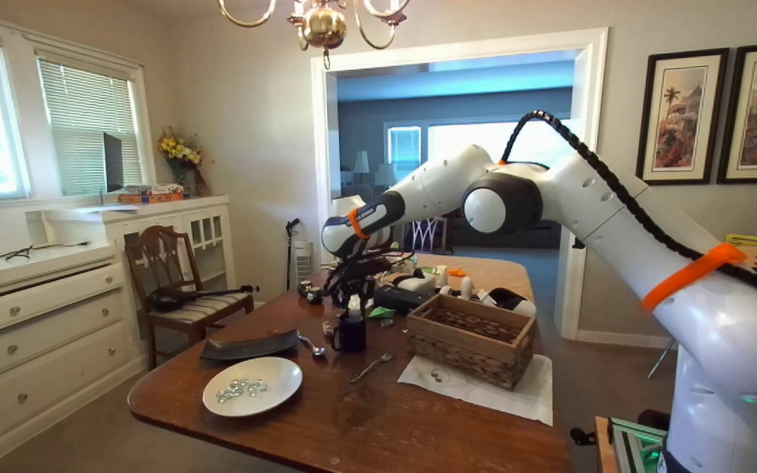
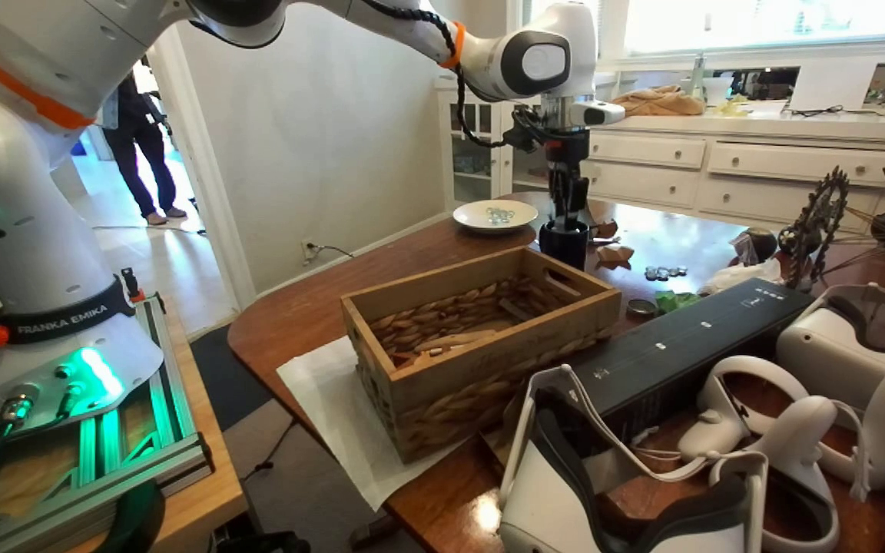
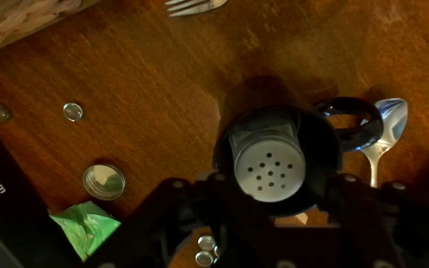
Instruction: Remove the container from the black cup and move the black cup forward
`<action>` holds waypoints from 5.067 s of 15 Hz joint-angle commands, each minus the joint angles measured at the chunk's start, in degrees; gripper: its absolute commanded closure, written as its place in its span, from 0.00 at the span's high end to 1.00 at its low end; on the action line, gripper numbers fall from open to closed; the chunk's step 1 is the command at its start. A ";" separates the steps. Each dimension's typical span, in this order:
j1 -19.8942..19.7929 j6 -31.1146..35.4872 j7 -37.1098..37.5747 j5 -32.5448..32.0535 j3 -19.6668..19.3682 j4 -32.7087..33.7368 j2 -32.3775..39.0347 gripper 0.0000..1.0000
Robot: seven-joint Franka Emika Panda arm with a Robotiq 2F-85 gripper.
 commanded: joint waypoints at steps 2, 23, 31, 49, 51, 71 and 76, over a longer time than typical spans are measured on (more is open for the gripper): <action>0.03 1.21 0.90 -0.23 -0.27 0.68 0.99 0.22; 11.72 -0.49 3.74 -11.79 1.09 -18.27 -24.54 0.22; 6.76 0.62 -3.16 -6.20 3.00 -17.85 -17.59 0.22; 8.05 3.75 -4.54 -5.74 3.99 -7.45 -5.51 0.22; 8.35 3.35 -4.48 -5.95 3.96 -5.99 -4.12 0.22; 7.12 -1.75 -10.06 -5.34 4.91 -6.38 -5.37 1.00; 3.64 -2.69 -25.40 -6.95 5.49 -13.32 -11.57 1.00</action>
